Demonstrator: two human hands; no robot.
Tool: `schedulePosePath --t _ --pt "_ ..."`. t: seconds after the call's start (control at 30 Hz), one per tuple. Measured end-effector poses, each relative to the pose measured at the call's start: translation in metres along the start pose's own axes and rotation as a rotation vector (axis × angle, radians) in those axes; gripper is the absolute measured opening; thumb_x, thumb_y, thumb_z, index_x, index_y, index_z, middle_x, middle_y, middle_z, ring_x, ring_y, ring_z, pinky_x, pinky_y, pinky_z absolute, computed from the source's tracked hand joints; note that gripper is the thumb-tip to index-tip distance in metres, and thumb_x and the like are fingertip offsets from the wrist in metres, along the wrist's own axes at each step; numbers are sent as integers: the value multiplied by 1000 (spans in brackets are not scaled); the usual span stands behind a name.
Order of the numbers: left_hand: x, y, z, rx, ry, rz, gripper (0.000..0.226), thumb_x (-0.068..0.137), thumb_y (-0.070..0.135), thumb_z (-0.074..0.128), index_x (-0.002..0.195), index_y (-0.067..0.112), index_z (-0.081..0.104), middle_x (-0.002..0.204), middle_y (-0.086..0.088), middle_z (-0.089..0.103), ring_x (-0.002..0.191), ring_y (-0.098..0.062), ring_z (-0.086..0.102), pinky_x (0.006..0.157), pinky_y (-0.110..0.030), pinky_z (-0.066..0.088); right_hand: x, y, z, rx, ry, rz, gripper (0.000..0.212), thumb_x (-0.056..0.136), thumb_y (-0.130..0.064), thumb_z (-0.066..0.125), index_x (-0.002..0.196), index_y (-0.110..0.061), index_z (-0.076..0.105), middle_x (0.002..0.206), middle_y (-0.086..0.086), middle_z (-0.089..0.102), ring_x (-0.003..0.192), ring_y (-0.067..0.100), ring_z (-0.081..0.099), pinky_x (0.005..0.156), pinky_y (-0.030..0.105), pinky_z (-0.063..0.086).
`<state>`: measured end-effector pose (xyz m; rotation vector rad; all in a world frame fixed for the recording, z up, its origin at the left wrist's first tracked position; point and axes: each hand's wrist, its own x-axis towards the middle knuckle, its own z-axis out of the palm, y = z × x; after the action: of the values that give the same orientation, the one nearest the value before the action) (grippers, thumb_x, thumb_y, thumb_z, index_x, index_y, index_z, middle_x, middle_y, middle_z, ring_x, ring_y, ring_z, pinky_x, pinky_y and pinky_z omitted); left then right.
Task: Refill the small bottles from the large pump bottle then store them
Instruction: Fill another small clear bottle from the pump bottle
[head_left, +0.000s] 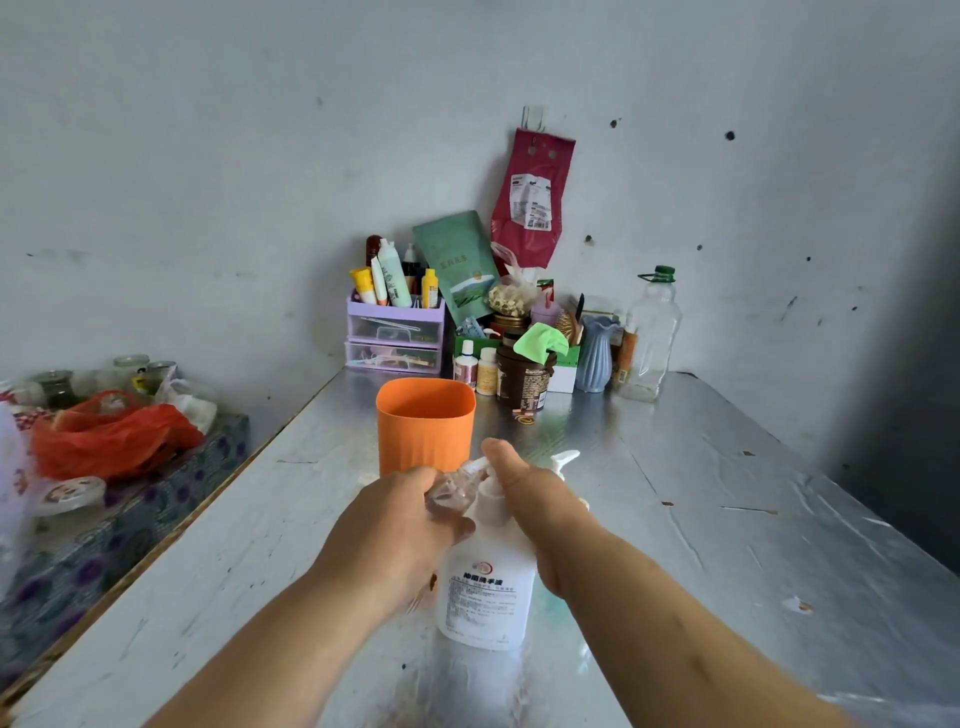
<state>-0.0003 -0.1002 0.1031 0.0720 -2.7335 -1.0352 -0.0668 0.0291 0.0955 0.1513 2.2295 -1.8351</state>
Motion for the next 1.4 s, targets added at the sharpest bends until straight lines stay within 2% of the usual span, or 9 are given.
schedulePosePath --t 0.13,0.33,0.43,0.53,0.7,1.07,1.23,1.3,1.4 --pt "0 2 -2 -9 -3 7 19 86 40 69 98 27 62 91 11 66 79 -7 62 61 -23 42 1 -8 -2 1 -15 39 70 47 -65 54 91 -12 70 102 15 72 104 34 64 99 48 46" --pt "1 1 -1 -11 3 7 19 85 39 70 97 27 62 88 9 66 79 -9 63 63 -26 45 5 -1 1 -23 -8 5 75 44 -70 51 90 -14 69 104 17 69 102 35 63 98 50 47" --pt "2 1 -1 -14 17 8 18 84 38 70 95 27 62 86 9 66 78 -10 62 61 -26 43 1 0 0 -40 -21 -50 68 52 -69 48 92 -17 65 106 16 68 101 33 63 97 48 48" --pt "3 -1 0 -17 27 7 18 83 38 71 92 26 62 83 7 65 75 -11 61 57 -26 37 3 5 -2 -37 -39 -178 42 77 -60 49 90 -22 60 103 6 65 87 19 61 83 31 52" --pt "2 -5 3 2 9 9 15 84 36 71 92 30 60 79 9 61 70 -6 55 53 -22 31 4 10 5 53 10 -107 72 50 -71 52 108 -28 59 104 3 69 100 26 64 96 47 49" --pt "1 3 -2 8 -5 -7 20 83 42 71 87 27 59 81 5 66 74 -12 63 58 -27 42 1 -3 -1 -3 17 -90 79 54 -71 51 114 -21 61 106 5 69 101 26 63 90 39 48" --pt "0 1 -1 -8 -10 -2 20 82 41 71 92 26 62 86 6 68 78 -14 65 70 -32 52 4 -3 2 -12 23 -36 80 52 -76 53 108 -21 64 105 7 69 100 30 64 96 48 48" --pt "1 0 0 -13 2 -1 20 82 41 72 91 26 62 85 6 68 77 -14 65 68 -30 51 3 -1 1 -3 17 -58 70 59 -74 54 100 -19 65 99 5 70 94 26 65 92 43 50" --pt "2 -3 1 -8 15 1 20 82 41 72 90 26 61 82 6 66 75 -14 63 59 -27 43 1 3 -4 -3 -3 -160 35 86 -56 53 85 -22 61 84 -5 62 72 8 58 69 23 47"
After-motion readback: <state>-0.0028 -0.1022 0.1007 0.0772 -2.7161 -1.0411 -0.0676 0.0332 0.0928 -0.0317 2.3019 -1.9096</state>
